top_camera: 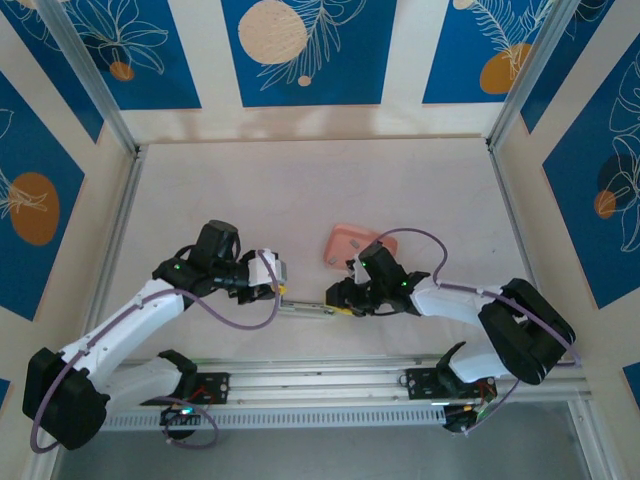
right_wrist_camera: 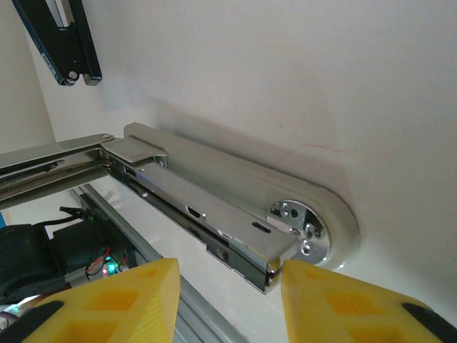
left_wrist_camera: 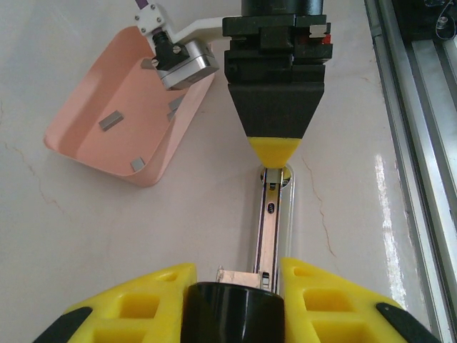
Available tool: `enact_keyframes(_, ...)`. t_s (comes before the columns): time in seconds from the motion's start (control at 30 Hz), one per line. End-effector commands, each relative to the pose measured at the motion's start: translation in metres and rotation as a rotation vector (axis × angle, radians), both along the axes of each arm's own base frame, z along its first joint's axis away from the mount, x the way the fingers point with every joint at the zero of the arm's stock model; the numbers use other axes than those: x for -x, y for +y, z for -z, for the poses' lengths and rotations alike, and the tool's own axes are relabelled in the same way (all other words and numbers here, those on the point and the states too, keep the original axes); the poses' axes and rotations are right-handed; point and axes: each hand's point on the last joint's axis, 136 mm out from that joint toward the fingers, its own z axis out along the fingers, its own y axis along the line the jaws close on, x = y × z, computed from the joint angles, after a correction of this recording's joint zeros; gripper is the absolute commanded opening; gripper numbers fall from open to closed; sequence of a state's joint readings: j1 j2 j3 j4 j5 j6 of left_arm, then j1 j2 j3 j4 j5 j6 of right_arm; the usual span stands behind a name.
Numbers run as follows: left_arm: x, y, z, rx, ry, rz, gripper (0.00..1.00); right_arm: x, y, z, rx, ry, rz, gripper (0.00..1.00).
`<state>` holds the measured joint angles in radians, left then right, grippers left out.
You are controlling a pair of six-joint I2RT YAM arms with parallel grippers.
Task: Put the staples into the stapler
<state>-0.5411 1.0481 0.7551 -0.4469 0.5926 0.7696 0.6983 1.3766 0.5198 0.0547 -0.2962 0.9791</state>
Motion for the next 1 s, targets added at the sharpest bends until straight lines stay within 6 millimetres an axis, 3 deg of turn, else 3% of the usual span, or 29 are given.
enact_keyframes(0.0, 0.000, -0.008, -0.020, 0.040, -0.065, 0.040, 0.26, 0.002, 0.001, 0.001, 0.015, 0.029, -0.003, 0.41)
enact_keyframes(0.5, 0.000, -0.007, -0.017, 0.023, -0.072, 0.039, 0.27, 0.001, -0.001, 0.019, 0.056, 0.072, -0.010, 0.29)
enact_keyframes(0.8, 0.002, -0.006, -0.013, -0.007, -0.073, 0.044, 0.27, -0.005, 0.002, 0.007, 0.013, 0.025, -0.012, 0.38)
enact_keyframes(0.97, 0.002, -0.006, -0.012, -0.009, -0.075, 0.043, 0.27, -0.007, 0.000, 0.007, 0.011, 0.019, -0.002, 0.38)
